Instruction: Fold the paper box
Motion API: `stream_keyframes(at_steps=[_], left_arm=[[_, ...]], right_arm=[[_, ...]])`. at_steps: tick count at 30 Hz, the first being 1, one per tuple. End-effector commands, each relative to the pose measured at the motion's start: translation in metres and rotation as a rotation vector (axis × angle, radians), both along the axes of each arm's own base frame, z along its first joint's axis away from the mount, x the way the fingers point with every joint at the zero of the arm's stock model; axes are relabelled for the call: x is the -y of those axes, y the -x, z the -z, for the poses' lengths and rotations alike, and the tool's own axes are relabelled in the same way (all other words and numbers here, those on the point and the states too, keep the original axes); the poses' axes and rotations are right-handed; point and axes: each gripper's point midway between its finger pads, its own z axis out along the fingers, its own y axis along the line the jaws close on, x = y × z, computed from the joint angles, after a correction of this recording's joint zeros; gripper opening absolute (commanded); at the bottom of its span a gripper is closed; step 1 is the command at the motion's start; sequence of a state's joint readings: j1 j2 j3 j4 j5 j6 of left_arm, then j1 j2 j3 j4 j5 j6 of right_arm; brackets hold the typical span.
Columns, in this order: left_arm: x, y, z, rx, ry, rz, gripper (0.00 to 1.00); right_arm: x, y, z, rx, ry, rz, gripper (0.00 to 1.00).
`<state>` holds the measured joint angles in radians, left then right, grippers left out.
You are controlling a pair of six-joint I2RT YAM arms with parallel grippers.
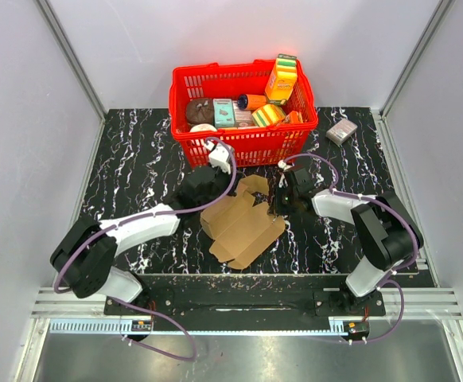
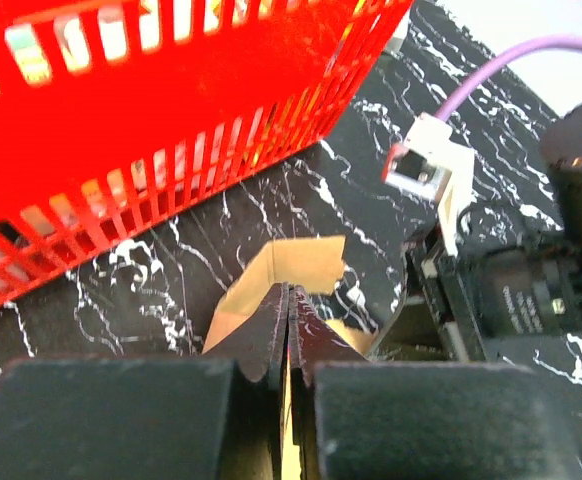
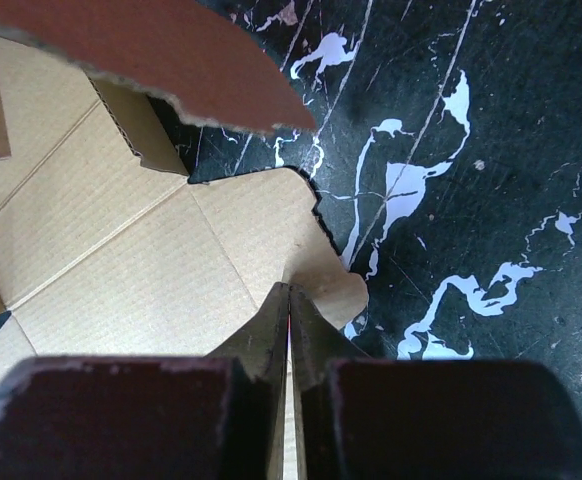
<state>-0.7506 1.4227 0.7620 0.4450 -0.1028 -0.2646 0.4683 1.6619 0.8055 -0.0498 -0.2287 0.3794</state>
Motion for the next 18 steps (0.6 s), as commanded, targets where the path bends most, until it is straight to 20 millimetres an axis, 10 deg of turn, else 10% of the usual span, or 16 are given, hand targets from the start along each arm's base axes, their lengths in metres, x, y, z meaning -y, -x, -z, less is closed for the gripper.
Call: stream_keyframes(at_steps=[1,12,18], left_arm=[[0.012,-0.012,-0.016,0.043,-0.02,0.037,0.01],[0.003,-0.008,-0.001,0.015,-0.052,0.041,0.0],[0.021,0.026,-0.019,0.054,0.01,0.167,0.0]], right_arm=[[0.009,0.002,0.009,-0.016,0.04,0.022,0.05],[0.007,0.003,-0.011,0.032,0.011,0.005,0.17],[0.007,-0.006,-0.067,0.194,-0.045,0.012,0.28]])
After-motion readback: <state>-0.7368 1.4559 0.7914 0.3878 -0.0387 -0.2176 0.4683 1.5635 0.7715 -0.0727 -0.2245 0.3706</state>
